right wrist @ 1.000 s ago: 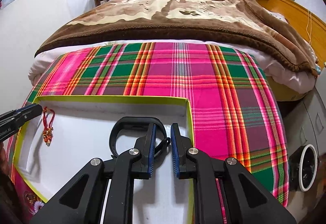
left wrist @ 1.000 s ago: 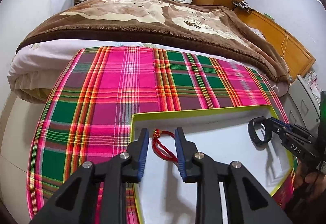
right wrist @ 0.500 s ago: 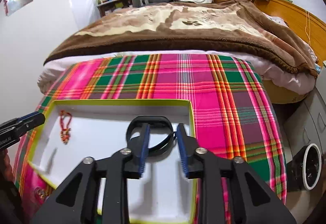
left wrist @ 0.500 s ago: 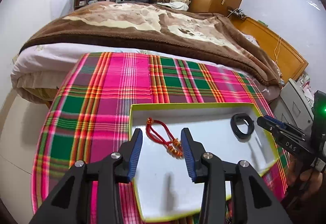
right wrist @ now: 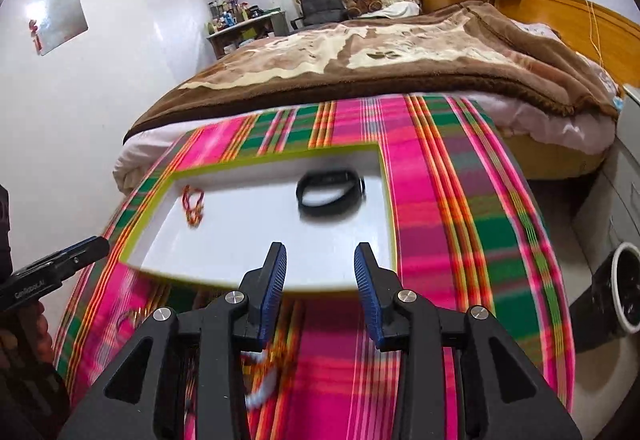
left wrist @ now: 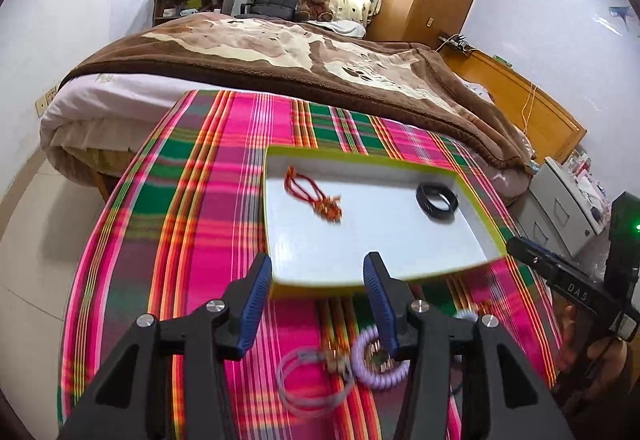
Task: Organize jewelry
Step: 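Move the right tool to the light blue coiled bracelet and grasp it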
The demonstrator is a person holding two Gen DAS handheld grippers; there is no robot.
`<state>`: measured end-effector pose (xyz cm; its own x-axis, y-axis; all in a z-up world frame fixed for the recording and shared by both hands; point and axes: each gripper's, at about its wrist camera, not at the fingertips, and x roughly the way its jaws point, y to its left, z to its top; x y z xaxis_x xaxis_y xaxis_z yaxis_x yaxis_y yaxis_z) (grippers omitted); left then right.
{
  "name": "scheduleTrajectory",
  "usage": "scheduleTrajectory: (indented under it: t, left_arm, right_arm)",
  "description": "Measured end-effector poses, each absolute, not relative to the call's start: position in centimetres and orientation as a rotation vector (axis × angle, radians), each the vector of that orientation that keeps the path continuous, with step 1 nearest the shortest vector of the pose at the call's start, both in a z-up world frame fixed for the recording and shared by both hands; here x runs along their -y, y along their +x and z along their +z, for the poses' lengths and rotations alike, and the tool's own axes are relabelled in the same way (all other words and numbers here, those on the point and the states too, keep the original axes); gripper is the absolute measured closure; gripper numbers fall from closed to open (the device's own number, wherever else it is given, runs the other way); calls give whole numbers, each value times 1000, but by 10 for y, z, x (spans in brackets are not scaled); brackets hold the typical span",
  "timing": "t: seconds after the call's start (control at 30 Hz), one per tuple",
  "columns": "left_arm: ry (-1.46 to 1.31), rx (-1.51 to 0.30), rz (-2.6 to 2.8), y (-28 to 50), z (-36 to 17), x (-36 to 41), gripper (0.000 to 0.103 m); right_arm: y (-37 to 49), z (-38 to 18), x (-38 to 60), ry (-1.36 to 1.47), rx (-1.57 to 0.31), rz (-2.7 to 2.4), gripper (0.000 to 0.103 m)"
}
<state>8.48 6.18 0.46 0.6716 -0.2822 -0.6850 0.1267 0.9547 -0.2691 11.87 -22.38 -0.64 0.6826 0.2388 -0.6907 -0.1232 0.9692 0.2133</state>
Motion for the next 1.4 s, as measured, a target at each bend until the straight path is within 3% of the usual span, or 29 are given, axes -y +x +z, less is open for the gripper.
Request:
scheduleTrajectory:
  t: [0.37,1.07,1.17,1.3,1.4]
  left_arm:
    - [-182,-811,-212,45,-13,-65,52]
    - [-262,-826,-244,18,-26,-91,47]
    - [-259,-834,-237,19,-28,-94,47]
    - [-241,-842,-237,21,-30,-92,47]
    - [-213,-848,-242,23,-31,-87,47]
  right_arm:
    - [73,-30,221,201,-857,215,67]
    - [77,-57,188,137,-921,259,67]
    - [76,-57,187,119,-920,237,85]
    - [76,-58,188,117,-918,232,93]
    - [75,-56,191,134,-908,242,93]
